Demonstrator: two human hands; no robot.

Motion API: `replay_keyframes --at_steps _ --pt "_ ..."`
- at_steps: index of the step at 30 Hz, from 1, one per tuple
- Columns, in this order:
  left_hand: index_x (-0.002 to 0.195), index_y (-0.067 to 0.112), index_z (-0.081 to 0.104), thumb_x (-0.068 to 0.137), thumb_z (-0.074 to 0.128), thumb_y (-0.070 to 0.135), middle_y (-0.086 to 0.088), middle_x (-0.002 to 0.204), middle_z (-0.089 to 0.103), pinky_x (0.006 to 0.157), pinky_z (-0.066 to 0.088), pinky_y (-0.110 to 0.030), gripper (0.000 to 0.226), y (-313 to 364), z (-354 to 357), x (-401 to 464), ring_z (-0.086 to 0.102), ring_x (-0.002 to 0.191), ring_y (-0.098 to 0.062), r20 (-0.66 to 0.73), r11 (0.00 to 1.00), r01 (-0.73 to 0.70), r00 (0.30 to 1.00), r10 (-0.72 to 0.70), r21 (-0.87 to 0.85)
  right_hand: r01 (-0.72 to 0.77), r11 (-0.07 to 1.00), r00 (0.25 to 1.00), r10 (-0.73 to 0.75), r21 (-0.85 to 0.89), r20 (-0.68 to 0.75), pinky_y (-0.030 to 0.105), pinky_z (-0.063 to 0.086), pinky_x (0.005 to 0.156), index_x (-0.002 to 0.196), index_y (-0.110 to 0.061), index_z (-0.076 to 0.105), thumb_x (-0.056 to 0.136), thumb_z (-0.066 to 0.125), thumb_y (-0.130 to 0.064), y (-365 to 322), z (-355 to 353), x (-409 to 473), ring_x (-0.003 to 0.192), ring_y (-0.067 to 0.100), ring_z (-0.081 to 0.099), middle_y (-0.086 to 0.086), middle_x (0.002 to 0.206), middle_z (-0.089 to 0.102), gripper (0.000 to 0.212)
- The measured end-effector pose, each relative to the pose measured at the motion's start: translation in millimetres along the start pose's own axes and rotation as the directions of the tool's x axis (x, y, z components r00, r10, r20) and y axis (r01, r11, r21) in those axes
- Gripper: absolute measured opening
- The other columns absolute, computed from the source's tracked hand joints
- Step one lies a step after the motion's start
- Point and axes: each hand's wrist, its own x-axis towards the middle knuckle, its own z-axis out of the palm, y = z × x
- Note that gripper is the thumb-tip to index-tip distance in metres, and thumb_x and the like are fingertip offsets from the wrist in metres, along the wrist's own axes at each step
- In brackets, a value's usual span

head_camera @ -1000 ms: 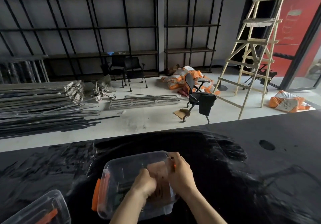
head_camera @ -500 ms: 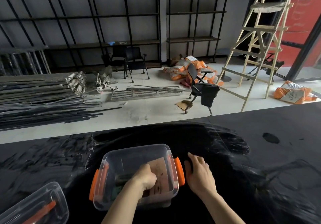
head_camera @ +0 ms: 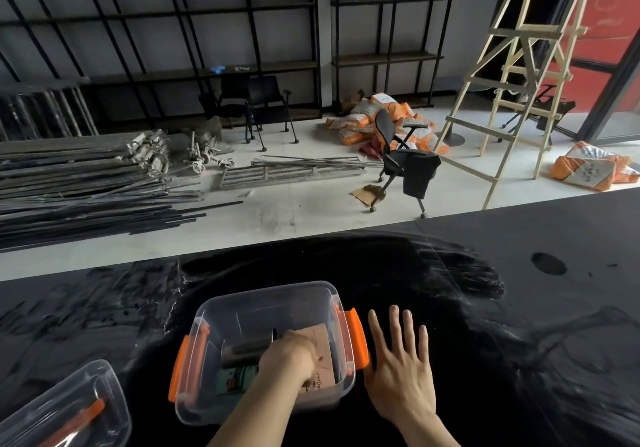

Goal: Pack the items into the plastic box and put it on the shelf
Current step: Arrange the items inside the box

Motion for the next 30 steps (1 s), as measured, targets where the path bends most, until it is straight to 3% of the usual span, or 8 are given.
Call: replay_keyframes --at_steps 5,8,10,13,16,20,25,30 --pt "0.126 0.006 0.061 0.095 0.064 0.026 -0.009 0.117 0.068 0.075 0.052 -0.032 0.038 4 -3 -12 0.068 0.104 -0.023 -0.166 0.989 0.01 0.986 0.015 0.15 0.007 1.0 1.0 -0.007 0.009 -0.006 0.051 -0.009 0.125 0.16 -0.031 -0.004 0.098 0.016 -0.06 1 -2 0 0.153 0.031 -0.02 0.012 0.169 -0.011 0.072" --pt "0.122 0.008 0.061 0.088 0.071 0.037 -0.011 0.113 0.07 0.08 0.057 -0.032 0.045 2 -19 -30 0.071 0.101 -0.026 -0.407 0.984 -0.083 0.903 0.142 0.158 0.007 1.0 1.0 -0.007 0.001 -0.002 0.052 -0.01 0.125 0.16 -0.031 -0.005 0.097 0.017 -0.062 1 -1 0 0.153 0.031 -0.02 0.012 0.169 -0.012 0.073" --pt "0.122 0.01 0.061 0.084 0.075 0.035 -0.01 0.115 0.069 0.085 0.056 -0.034 0.047 1 -26 -38 0.069 0.104 -0.026 -0.472 0.957 -0.199 0.837 0.279 0.212 0.009 1.0 1.0 -0.009 0.003 -0.007 0.052 -0.009 0.125 0.16 -0.031 -0.005 0.097 0.017 -0.063 1 -1 0 0.153 0.031 -0.02 0.012 0.169 -0.012 0.074" --pt "0.13 0.013 0.058 0.087 0.074 0.029 -0.01 0.121 0.065 0.095 0.052 -0.041 0.049 -4 -21 -43 0.064 0.113 -0.029 -0.364 0.906 -0.268 0.849 0.382 0.327 0.016 1.0 1.0 -0.016 0.008 -0.008 0.052 -0.008 0.125 0.16 -0.031 -0.004 0.097 0.018 -0.063 1 -2 0 0.154 0.031 -0.019 0.012 0.169 -0.011 0.074" --pt "0.137 0.013 0.051 0.09 0.07 0.019 -0.014 0.125 0.064 0.096 0.052 -0.042 0.051 -7 -15 -39 0.063 0.115 -0.032 -0.295 0.908 -0.285 0.878 0.376 0.308 0.012 1.0 1.0 -0.012 0.004 0.0 0.052 -0.008 0.125 0.159 -0.031 -0.005 0.097 0.017 -0.062 1 -2 0 0.153 0.031 -0.02 0.012 0.169 -0.012 0.073" --pt "0.133 0.013 0.054 0.086 0.074 0.025 -0.014 0.125 0.064 0.095 0.054 -0.041 0.052 -11 -17 -34 0.064 0.114 -0.033 -0.248 0.902 -0.32 0.885 0.394 0.29 0.008 1.0 1.0 -0.008 0.009 0.004 0.052 -0.008 0.125 0.159 -0.031 -0.006 0.098 0.017 -0.062 2 1 1 0.153 0.031 -0.021 0.012 0.168 -0.013 0.073" --pt "0.126 0.011 0.058 0.083 0.075 0.031 -0.013 0.116 0.068 0.087 0.055 -0.039 0.05 -9 -14 -27 0.067 0.106 -0.032 -0.276 0.881 -0.312 0.866 0.417 0.356 0.01 1.0 1.0 -0.01 -0.005 -0.005 0.052 -0.009 0.125 0.159 -0.031 -0.007 0.098 0.016 -0.063 2 3 1 0.153 0.031 -0.021 0.012 0.168 -0.014 0.073" --pt "0.102 0.009 0.068 0.082 0.073 0.039 -0.011 0.095 0.071 0.071 0.055 -0.036 0.036 -2 -16 -22 0.07 0.089 -0.03 -0.314 0.836 -0.29 0.829 0.463 0.465 -0.007 1.0 1.0 0.007 0.0 -0.02 0.051 -0.009 0.125 0.159 -0.031 -0.004 0.098 0.014 -0.062 2 2 1 0.153 0.03 -0.019 0.012 0.169 -0.01 0.071"
